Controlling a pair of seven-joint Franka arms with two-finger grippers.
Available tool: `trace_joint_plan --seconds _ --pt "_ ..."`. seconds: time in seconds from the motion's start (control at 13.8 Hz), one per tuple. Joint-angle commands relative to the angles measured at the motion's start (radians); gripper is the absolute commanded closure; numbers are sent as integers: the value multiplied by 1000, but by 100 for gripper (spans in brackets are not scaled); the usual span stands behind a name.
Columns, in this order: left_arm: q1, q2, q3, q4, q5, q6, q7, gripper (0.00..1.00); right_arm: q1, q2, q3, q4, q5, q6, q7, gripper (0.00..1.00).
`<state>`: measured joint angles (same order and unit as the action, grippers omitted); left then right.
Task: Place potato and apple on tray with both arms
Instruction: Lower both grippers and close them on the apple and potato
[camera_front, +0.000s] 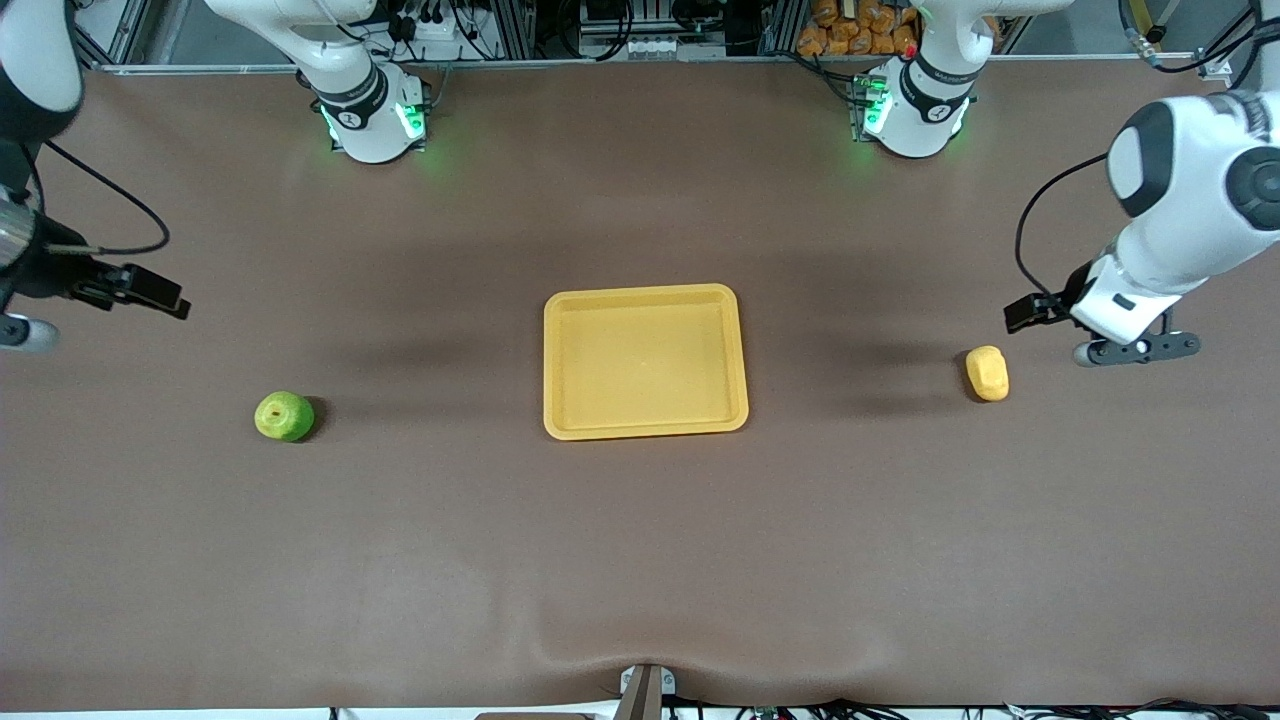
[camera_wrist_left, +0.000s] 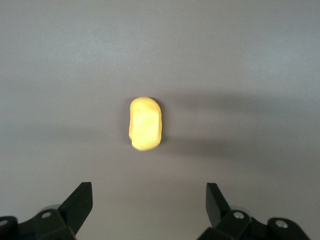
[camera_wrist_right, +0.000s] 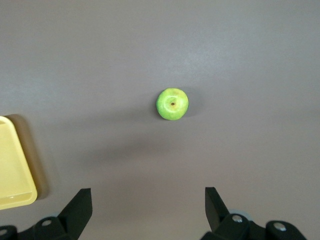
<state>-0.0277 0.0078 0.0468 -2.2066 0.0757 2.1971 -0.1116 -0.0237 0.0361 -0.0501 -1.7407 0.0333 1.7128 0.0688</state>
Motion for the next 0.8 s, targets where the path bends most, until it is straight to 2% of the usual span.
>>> trace_joint_plan --seconds 0.0,0.29,0.44,0.73 --pt "12 52 -2 -48 13 105 15 0 -16 36 7 -39 16 54 -15 0" --pt "12 124 -2 -100 13 231 1 0 -32 99 7 -42 16 96 -30 0" --pt "12 152 -1 -107 13 253 1 0 -42 120 7 -55 17 128 -58 0" --pt "15 207 2 -108 13 314 1 0 -50 136 7 -163 31 305 -92 0"
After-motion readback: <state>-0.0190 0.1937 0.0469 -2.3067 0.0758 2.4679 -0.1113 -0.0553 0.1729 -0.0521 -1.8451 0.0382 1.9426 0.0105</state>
